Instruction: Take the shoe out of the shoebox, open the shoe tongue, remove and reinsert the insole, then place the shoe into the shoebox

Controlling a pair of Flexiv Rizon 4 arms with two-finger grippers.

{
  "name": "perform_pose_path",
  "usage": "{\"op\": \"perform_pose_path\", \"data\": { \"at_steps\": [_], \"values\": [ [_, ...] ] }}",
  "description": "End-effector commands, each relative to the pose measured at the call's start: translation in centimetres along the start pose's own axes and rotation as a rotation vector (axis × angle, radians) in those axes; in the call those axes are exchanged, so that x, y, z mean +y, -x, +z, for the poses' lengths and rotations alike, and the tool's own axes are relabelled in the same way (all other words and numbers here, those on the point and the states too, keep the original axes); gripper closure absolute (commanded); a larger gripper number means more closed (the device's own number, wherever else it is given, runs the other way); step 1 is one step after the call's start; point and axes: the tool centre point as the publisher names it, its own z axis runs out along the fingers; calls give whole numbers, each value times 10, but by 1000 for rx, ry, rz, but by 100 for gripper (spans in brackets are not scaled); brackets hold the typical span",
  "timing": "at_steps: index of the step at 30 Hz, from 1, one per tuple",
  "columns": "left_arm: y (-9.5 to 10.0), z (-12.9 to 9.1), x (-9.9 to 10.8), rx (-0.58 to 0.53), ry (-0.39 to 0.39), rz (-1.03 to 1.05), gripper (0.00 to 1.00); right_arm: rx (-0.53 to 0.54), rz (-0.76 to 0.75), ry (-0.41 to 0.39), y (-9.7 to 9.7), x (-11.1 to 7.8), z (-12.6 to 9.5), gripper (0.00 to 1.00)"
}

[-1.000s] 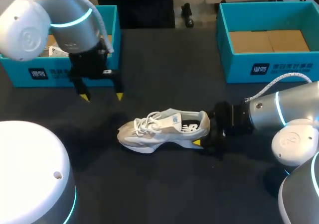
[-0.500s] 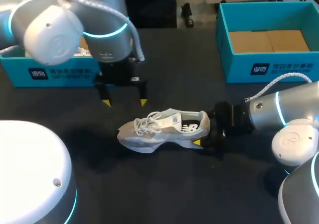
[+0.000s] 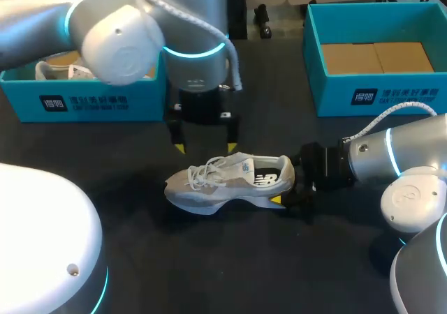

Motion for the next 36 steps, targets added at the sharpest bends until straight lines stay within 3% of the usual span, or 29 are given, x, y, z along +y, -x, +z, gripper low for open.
{"op": "perform_pose_path", "data": {
  "at_steps": [1,13,25,36],
  "values": [
    [-22,10,-3,-131,5,2,0,-1,0,-2,-1,1,-1,100],
    [-40,34,-6,-181,35,-9,0,-1,0,-2,-1,1,-1,100],
    [-58,44,1,-203,43,0,0,-1,0,-2,-1,1,-1,100],
    [-57,64,2,-253,18,-13,0,-1,0,-2,-1,1,-1,100]
  ]
}}
